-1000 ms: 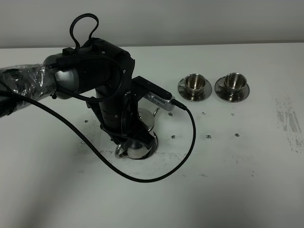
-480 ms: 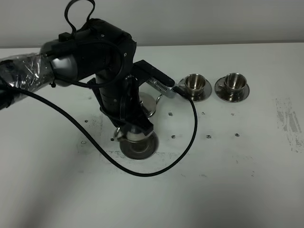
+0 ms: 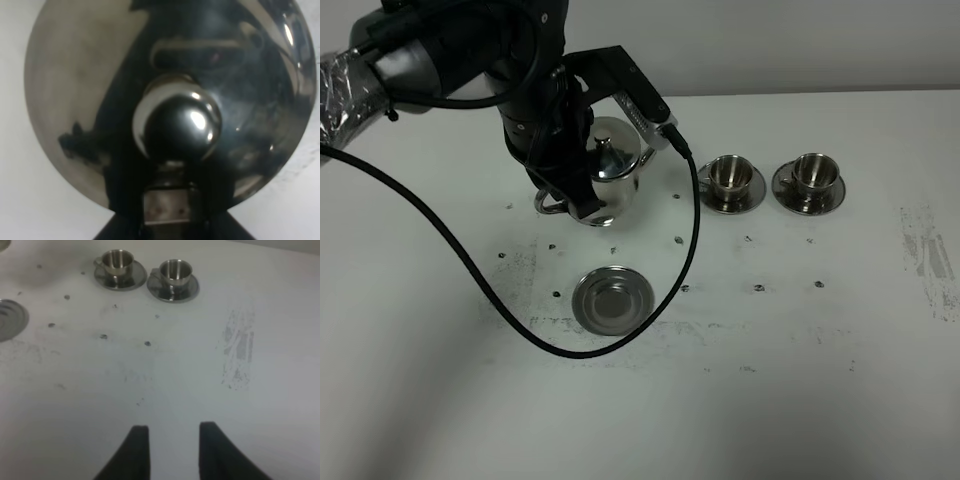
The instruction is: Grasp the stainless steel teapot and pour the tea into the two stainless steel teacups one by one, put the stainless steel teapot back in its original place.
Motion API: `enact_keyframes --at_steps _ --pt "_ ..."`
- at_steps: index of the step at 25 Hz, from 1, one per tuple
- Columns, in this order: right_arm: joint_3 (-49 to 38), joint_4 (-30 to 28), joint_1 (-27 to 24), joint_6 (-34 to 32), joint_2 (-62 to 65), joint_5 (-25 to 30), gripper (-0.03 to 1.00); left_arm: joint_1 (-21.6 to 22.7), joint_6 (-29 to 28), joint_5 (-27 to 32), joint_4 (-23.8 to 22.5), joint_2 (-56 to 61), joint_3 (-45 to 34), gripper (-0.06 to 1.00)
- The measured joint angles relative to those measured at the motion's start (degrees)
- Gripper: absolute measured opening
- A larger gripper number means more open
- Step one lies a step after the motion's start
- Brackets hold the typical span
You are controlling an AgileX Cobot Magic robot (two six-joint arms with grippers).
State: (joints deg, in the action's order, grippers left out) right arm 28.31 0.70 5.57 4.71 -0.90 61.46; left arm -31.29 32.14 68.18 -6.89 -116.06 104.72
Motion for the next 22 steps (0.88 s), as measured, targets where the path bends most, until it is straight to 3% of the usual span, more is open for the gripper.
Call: enact_keyframes --at_steps 8,15,22 --pt "0.0 0.0 0.0 0.0 0.0 0.0 0.23 0.95 16.18 0.06 0.02 -4.24 7.2 0.18" --pt "0.0 0.0 0.0 0.0 0.0 0.0 0.23 0.95 28.16 0.16 0.02 -12.03 20.4 0.18" --pt "0.0 0.0 0.0 0.0 0.0 0.0 0.23 0.95 33.87 0.23 0.07 -20.07 33.33 0.18"
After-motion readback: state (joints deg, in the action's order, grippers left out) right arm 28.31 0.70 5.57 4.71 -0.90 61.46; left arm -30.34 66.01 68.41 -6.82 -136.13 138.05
